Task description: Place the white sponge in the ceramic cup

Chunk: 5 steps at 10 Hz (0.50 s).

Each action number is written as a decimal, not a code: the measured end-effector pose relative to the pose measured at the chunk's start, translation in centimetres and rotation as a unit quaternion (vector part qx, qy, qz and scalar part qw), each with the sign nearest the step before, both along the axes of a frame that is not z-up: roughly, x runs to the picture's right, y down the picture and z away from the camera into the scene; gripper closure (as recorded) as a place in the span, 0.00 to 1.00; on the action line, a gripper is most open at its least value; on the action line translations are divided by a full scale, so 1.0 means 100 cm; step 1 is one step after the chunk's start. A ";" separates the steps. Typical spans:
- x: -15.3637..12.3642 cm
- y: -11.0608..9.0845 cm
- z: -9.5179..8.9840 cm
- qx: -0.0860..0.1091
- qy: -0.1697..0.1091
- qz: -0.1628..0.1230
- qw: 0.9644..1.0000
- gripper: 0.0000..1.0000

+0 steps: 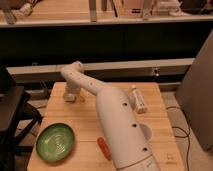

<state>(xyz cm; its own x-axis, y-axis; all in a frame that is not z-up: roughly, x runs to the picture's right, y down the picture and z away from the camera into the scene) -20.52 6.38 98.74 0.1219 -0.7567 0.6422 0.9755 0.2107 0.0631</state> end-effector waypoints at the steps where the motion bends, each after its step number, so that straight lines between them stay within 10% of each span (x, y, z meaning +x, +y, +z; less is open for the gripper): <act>1: 0.002 0.000 -0.001 -0.002 0.002 -0.001 1.000 0.59; 5: 0.002 -0.002 -0.005 -0.002 0.001 -0.001 1.000 0.97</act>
